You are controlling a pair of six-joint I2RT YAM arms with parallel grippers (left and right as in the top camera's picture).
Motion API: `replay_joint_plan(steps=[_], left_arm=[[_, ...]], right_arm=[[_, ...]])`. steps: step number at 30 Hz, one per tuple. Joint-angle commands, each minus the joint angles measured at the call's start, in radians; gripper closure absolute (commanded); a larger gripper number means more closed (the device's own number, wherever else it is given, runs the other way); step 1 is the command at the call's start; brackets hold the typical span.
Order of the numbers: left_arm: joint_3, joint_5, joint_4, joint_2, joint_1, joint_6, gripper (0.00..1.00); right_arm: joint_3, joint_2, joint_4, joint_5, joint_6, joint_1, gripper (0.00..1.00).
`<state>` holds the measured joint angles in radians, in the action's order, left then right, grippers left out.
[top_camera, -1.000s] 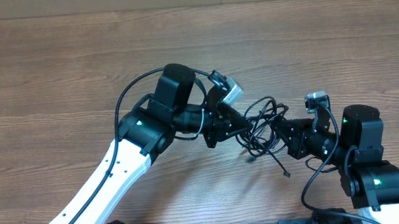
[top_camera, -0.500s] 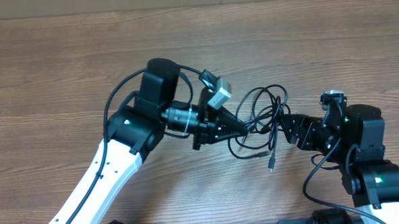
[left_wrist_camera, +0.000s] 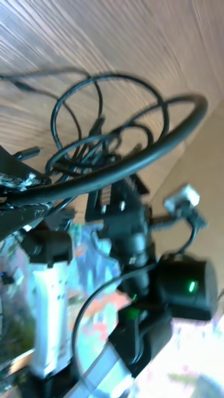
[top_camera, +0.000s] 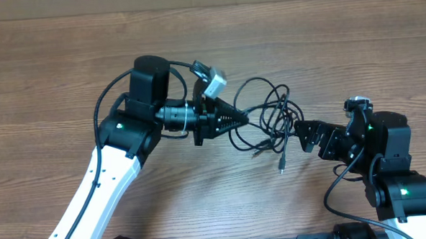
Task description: Untangle cables
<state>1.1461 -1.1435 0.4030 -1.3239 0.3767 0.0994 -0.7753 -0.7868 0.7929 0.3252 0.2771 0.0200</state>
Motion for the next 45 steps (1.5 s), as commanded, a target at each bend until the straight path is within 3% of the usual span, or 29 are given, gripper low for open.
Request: replay_joint_plan(steps=[1, 13, 31, 36, 45], left_arm=[[0.022, 0.087, -0.005, 0.037, -0.014, 0.069, 0.96], [0.022, 0.125, -0.018, 0.037, -0.002, 0.111, 0.96], [0.022, 0.127, -0.163, 0.037, 0.204, 0.111, 0.96], [0.022, 0.007, -0.209, 0.037, 0.247, 0.112, 0.96], [0.022, -0.224, -0.373, 0.037, 0.251, 0.204, 0.96]], right_arm=[[-0.006, -0.002, -0.008, 0.068, -0.078, -0.010, 0.00], [-0.006, -0.002, -0.036, 0.389, -0.287, -0.009, 0.00], [-0.006, -0.008, -0.090, 0.424, -0.261, -0.009, 0.00], [-0.006, -0.050, -0.096, 0.282, -0.146, -0.009, 0.00], [-0.005, -0.185, -0.111, 0.248, -0.142, -0.010, 0.00]])
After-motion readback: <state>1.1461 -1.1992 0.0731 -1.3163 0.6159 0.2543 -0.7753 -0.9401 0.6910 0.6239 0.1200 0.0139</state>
